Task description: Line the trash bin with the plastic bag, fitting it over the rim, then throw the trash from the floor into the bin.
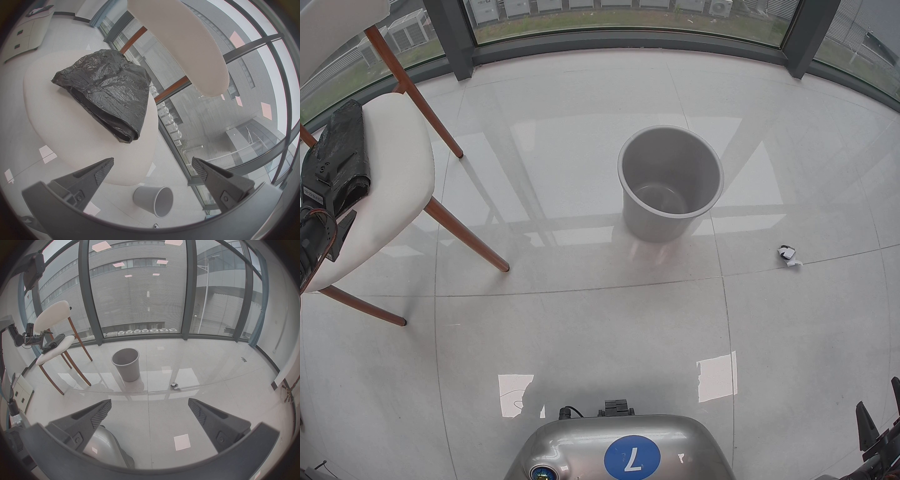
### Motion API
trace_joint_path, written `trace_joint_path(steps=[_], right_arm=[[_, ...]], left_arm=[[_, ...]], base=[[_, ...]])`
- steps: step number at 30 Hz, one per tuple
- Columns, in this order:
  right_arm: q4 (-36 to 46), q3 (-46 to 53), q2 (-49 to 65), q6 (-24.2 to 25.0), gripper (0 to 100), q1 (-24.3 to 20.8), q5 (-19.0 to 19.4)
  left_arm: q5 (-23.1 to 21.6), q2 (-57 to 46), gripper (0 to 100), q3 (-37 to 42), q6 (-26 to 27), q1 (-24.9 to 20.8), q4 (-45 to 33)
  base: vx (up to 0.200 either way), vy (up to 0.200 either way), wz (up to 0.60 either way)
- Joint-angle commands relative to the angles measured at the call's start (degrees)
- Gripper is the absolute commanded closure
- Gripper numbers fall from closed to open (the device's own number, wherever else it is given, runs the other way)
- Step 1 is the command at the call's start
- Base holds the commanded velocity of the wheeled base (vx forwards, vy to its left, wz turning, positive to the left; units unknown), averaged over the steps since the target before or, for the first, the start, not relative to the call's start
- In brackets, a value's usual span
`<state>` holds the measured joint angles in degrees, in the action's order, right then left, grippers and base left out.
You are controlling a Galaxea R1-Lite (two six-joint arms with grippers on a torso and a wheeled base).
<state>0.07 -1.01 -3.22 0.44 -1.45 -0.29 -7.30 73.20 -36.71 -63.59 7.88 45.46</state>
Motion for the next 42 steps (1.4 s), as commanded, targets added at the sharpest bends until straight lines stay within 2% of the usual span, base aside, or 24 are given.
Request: trace_joint_path(steps=[1, 18, 23, 25, 27, 31, 37, 42], right_arm=[[0.01, 0.84, -0.12, 0.00, 0, 0.04, 0.03], [0.01, 0.84, 0.14, 0.44, 0, 0.66, -0.06], [0.19, 0.75, -0.21, 0.35, 0, 1.45, -0.23], [0.10, 0.75, 0.05, 0.35, 0, 2.24, -0.23], [0.10, 0.75, -0.03, 0.35, 0, 2.68, -0.23], [0.19, 0.75, -0.03, 0.26, 0, 2.68, -0.23], [0.19, 0.75, 0.23, 0.35, 0, 2.59, -0.23], [0.10, 0.75, 0.23, 0.35, 0, 2.51, -0.32]], left_arm=[[-0.08, 0.98, 0, -0.21, -0.05, 0.21, 0.24], [0.53, 1.15, 0, -1.17, 0.83, 0.39, 0.68], [0.53, 1.24, 0, -1.79, 3.21, 3.29, 0.68], [0.36, 1.50, 0, -1.79, 7.51, 5.66, 0.60], [0.18, 1.77, 0, -1.61, 8.65, 6.71, 0.60], [-0.34, 3.00, 0, -0.82, 8.04, 8.30, 0.60], [-1.84, 2.21, 0, 0.49, 3.03, 7.77, 0.51], [-2.63, 2.38, 0, 1.90, 1.80, 7.59, 0.68]], base=[[0.000, 0.000, 0.00], [0.000, 0.000, 0.00], [0.000, 0.000, 0.00], [0.000, 0.000, 0.00], [0.000, 0.000, 0.00], [0.000, 0.000, 0.00], [0.000, 0.000, 0.00], [0.000, 0.000, 0.00]])
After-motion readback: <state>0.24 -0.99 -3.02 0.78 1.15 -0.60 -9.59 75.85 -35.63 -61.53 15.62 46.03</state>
